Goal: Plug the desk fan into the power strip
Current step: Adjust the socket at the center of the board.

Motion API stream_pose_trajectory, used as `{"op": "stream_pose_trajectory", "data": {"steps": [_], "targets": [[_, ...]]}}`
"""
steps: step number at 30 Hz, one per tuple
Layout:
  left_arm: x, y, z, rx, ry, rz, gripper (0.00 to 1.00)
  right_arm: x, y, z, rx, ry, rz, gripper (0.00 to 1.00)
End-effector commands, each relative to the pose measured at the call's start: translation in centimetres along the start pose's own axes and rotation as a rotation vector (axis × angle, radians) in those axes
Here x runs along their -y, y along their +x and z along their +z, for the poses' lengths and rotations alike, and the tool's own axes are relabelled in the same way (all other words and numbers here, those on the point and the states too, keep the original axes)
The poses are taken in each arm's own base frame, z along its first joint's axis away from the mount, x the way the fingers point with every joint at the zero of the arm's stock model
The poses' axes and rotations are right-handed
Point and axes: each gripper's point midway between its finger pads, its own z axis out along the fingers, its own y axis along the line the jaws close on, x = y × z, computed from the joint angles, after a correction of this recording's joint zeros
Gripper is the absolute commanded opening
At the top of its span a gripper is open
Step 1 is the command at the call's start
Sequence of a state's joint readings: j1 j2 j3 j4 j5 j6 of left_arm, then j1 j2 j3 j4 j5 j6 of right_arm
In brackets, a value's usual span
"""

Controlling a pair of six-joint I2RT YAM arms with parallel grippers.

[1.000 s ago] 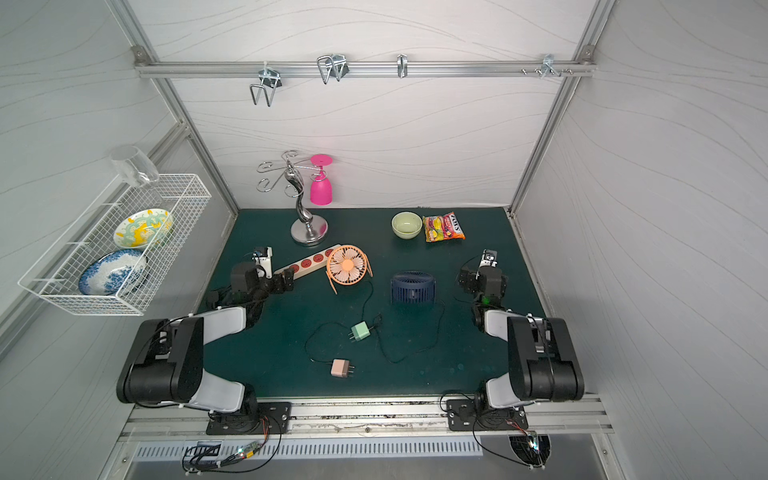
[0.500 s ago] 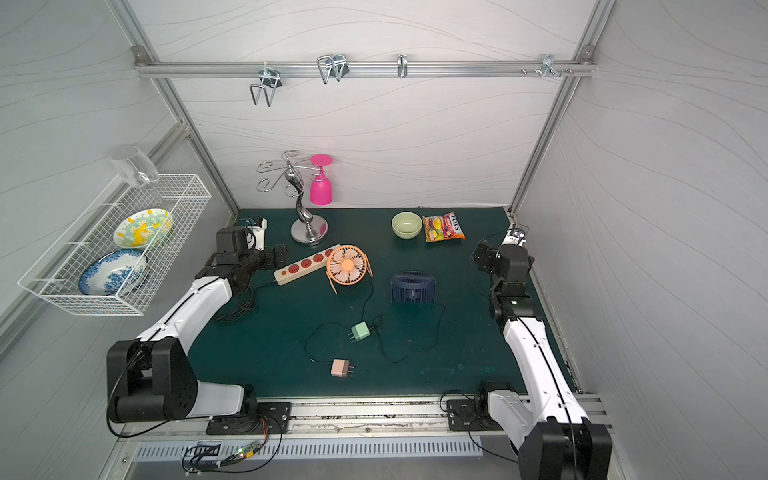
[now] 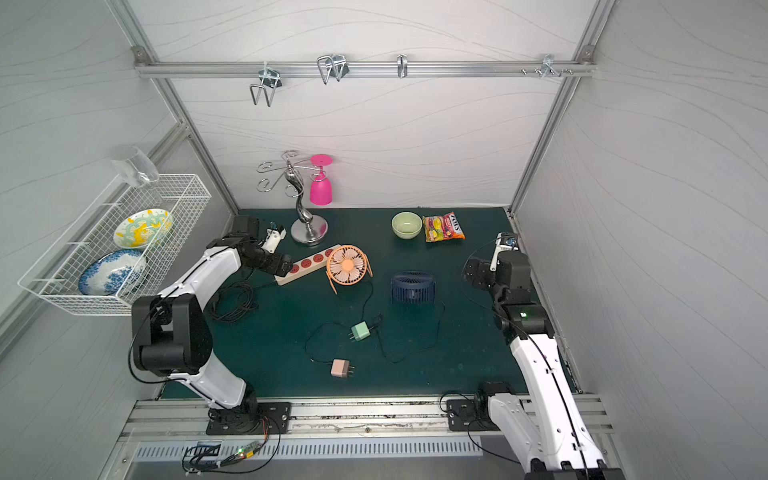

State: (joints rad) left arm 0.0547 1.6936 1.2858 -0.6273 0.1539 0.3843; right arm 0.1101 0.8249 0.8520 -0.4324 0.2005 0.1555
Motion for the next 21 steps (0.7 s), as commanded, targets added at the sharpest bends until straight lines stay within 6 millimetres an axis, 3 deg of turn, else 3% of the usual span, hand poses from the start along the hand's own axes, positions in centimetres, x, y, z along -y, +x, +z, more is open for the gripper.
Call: {"op": "stream_pose_trajectory", "data": {"steps": [1,9,21], "targets": [[1.2,-0.5,0.1,-0.023,0.057,0.054,0.94,-0.4,2.0,-0.4,-0.045,-0.023,-0.049,0.99],[3.2,-1.9,2.0,-0.018,0.134,0.177,1.0,-1.1,3.7,-0.8,-0.006,-0.027,-0.16,0.99],[2.1,-3.7,5.5,-0.091,0.145,0.246,0.98,-1.6,4.4,-0.6,0.014,-0.033,-0.178,0.99]]}}
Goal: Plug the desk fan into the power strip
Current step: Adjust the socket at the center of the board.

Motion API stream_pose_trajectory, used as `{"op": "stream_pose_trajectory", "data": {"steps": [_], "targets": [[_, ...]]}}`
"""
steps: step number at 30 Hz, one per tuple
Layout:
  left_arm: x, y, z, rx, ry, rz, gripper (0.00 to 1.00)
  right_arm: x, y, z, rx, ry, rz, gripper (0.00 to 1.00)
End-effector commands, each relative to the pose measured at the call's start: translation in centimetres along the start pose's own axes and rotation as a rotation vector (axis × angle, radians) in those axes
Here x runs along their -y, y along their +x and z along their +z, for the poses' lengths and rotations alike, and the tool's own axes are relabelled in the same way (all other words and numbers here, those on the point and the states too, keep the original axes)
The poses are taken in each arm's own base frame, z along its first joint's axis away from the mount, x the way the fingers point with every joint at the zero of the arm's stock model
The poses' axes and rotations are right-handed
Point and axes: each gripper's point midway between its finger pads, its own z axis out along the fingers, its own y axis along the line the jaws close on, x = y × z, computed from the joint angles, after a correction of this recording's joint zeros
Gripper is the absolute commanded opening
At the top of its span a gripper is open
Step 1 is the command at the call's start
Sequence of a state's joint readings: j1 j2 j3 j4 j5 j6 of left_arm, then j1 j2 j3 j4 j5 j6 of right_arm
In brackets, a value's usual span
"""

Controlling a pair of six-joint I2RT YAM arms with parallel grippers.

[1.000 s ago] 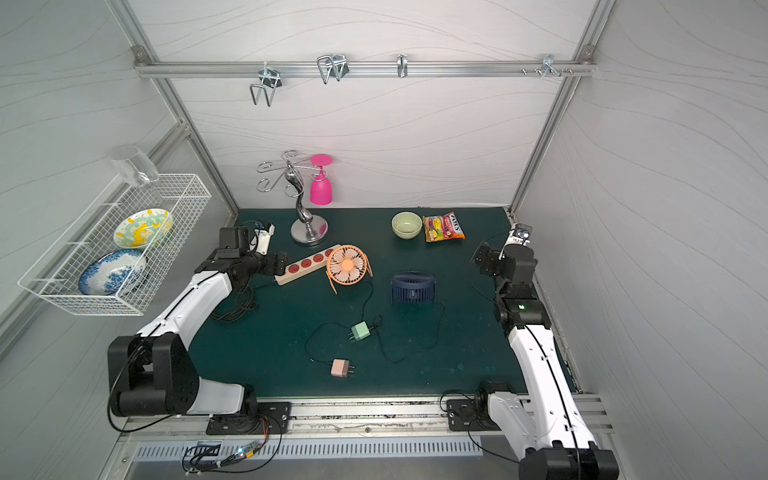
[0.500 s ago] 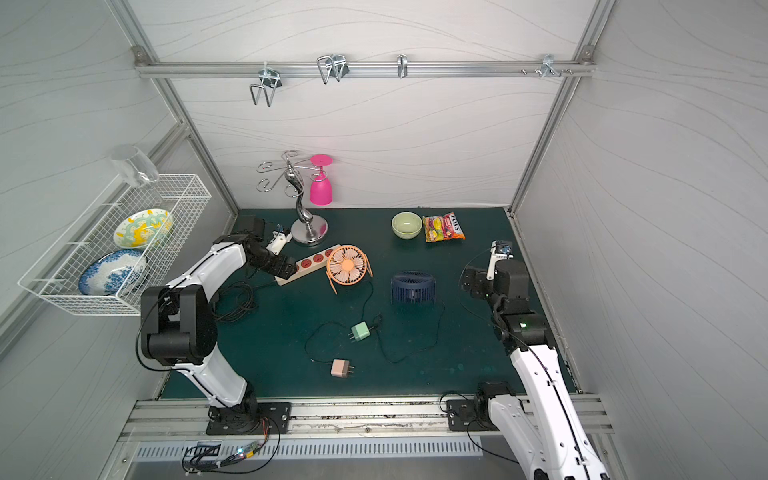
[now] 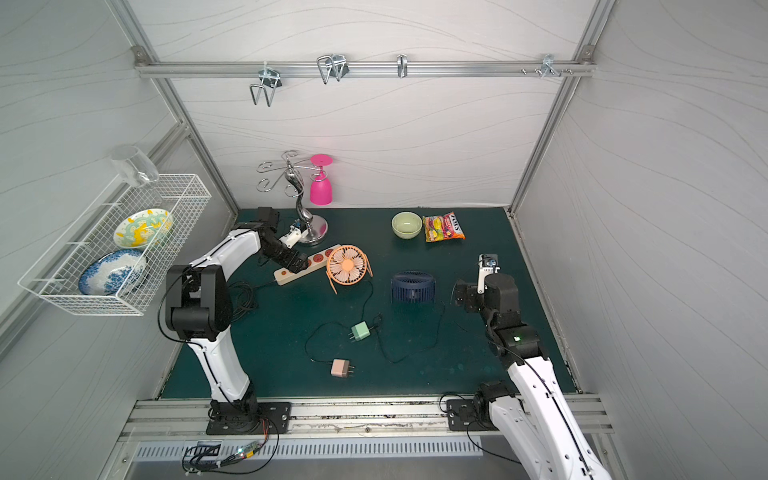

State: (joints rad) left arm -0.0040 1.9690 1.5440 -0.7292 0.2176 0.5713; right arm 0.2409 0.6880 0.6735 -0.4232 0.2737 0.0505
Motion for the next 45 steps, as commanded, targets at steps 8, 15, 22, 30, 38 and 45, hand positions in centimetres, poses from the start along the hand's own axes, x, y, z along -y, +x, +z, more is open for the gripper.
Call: {"op": "stream_pose_trajectory", "data": {"steps": [8,15,22,30,38,45], "targets": [[-0.2,-0.4,3.2,-0.081,0.05,0.038,0.96,0.1,-0.9,-0.2,0.059,0.018,-0.018,0.99],[0.4,-0.3,5.0,-0.123,0.046,0.072,0.94,0.1,-1.1,-0.2,0.072,0.019,-0.02,0.99],[1.0,-0.7,5.1,-0.141,0.035,0.07,0.8,0.2,-1.2,-0.4,0.086,0.025,-0.024,0.99],[0.3,-0.5,3.9,-0.118,-0.039,0.05,0.51,0.0,-1.3,-0.5,0.095,0.021,-0.028,0.99],[0.7,0.4,2.4,-0.098,-0.076,-0.023,0.34,0.0,-1.3,-0.6,0.101,0.021,-0.028,0.99],[0.9,1.8,0.2,-0.129,-0.124,-0.246,0.32,0.0,-1.3,-0.7,0.104,0.021,-0.029,0.99]]}}
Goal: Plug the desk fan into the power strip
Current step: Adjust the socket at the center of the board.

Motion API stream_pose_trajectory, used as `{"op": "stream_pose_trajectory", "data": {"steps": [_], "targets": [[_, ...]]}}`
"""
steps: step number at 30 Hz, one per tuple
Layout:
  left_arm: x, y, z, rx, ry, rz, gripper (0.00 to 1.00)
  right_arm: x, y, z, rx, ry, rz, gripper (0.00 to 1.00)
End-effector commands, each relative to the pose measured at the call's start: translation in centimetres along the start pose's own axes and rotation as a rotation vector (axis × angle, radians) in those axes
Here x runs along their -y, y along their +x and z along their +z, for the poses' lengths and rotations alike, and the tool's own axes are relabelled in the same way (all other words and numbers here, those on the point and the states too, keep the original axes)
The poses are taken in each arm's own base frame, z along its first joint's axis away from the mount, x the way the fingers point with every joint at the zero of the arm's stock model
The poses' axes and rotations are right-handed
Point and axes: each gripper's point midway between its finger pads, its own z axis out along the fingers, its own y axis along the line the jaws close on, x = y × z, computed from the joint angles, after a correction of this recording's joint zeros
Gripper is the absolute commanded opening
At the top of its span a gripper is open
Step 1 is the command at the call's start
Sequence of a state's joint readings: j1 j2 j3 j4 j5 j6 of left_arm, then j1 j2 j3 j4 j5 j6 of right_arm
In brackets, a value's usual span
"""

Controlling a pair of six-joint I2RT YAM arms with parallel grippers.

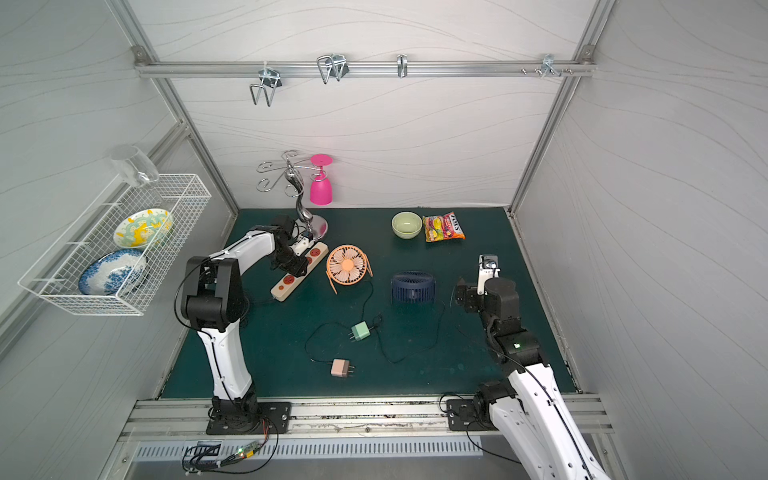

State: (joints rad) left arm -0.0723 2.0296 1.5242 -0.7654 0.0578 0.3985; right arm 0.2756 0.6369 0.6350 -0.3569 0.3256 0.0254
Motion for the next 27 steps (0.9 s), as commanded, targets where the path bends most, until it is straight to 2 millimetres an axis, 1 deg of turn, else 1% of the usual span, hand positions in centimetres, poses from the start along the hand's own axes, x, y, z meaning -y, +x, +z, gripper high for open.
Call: {"op": "stream_pose_trajectory", "data": {"steps": [1,6,7,12,15,20,24,27], "targets": [[-0.2,-0.1,-3.0,0.03,-0.034,-0.166,0.32,0.0,-0.6,-0.1,0.027,0.001,-0.004,0.99],[0.9,2.5,-3.2,-0.026,-0.007,-0.307,0.31,0.1,-0.5,0.0,0.03,0.009,-0.007,0.99],[1.1,2.9,-3.4,-0.021,-0.007,-0.32,0.31,0.0,-0.5,-0.1,0.028,0.007,-0.006,0.99],[1.9,5.0,-3.3,-0.028,-0.006,-0.385,0.28,-0.1,-0.7,-0.2,0.041,0.001,-0.005,0.99],[2.2,5.7,-3.5,-0.021,-0.004,-0.402,0.27,-0.1,-0.6,0.0,0.027,0.001,-0.003,0.99],[3.3,6.8,-2.5,-0.041,0.038,-0.446,0.26,-0.1,-0.5,0.0,0.03,0.004,-0.006,0.99],[3.4,7.5,-2.0,-0.044,0.031,-0.498,0.24,-0.4,-0.5,0.1,0.024,-0.009,0.002,0.99],[3.9,7.9,-1.3,-0.061,0.054,-0.529,0.23,-0.3,-0.4,0.3,0.024,-0.003,-0.002,0.99]]}}
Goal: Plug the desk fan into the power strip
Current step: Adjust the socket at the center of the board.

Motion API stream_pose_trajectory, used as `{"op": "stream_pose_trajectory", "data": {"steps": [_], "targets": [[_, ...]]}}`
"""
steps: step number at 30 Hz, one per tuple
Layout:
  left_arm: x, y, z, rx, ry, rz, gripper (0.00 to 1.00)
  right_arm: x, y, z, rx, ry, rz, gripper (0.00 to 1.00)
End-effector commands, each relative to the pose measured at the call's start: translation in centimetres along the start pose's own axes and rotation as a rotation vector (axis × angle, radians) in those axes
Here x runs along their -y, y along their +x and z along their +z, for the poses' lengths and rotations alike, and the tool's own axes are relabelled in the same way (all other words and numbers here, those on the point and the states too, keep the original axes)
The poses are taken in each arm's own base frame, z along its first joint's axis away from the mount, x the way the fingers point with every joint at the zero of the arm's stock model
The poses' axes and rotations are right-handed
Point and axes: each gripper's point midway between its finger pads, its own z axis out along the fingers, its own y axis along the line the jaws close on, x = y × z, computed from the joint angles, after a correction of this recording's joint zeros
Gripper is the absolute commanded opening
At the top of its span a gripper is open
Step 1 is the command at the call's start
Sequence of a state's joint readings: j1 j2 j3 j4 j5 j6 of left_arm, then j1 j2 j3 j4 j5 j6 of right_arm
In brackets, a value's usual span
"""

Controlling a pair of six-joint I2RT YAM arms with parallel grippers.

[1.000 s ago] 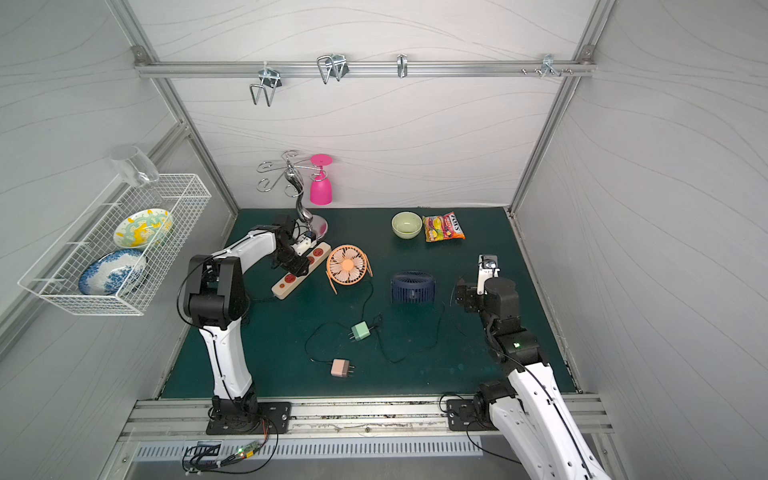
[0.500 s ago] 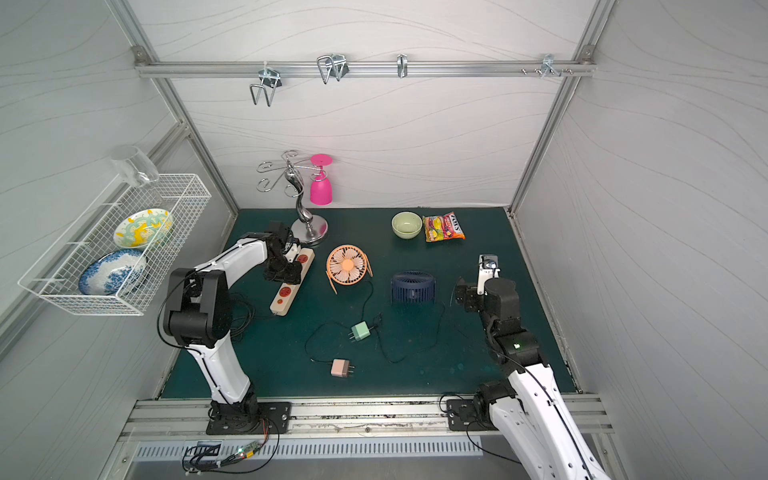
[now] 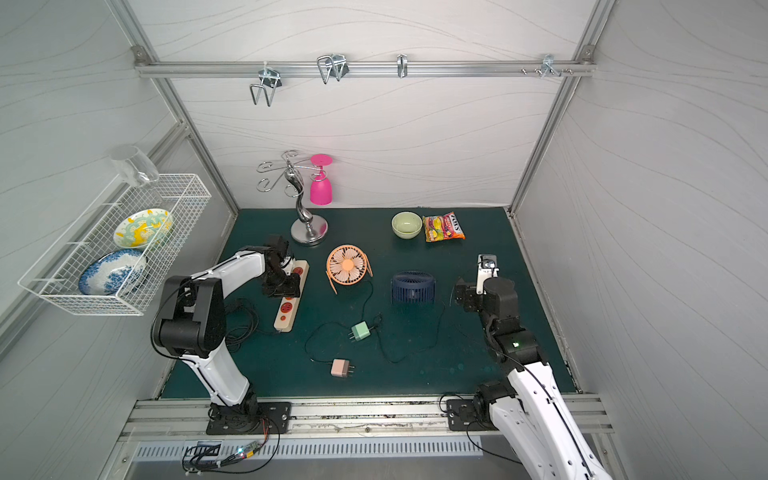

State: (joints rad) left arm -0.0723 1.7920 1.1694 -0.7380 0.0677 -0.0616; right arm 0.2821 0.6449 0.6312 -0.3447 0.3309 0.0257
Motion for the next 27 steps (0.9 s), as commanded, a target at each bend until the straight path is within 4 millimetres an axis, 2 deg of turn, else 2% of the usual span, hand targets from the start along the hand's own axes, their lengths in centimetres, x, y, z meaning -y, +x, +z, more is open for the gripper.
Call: {"op": "stream_pose_trajectory", "data": {"steps": [1,9,15,19,22,27], "targets": [[0.9,0.0,-0.4,0.015,0.044,-0.062,0.22,-0.1,-0.2,0.2,0.016,0.0,-0.003,0.99],[1.7,0.6,-0.1,0.004,0.06,-0.053,0.22,-0.1,-0.1,0.4,0.011,0.005,-0.008,0.99],[2.6,1.7,0.1,0.008,0.08,-0.035,0.27,-0.2,-0.2,0.3,0.015,-0.002,-0.007,0.99],[2.7,1.8,0.2,0.003,0.065,-0.038,0.29,-0.4,-0.1,0.4,0.004,-0.009,-0.004,0.99],[3.5,2.0,1.0,-0.03,0.065,-0.025,0.3,-0.3,-0.2,0.3,0.015,-0.005,-0.007,0.99],[4.3,2.2,1.0,-0.038,0.061,-0.02,0.36,-0.5,-0.1,0.3,0.004,-0.017,-0.004,0.99]]}}
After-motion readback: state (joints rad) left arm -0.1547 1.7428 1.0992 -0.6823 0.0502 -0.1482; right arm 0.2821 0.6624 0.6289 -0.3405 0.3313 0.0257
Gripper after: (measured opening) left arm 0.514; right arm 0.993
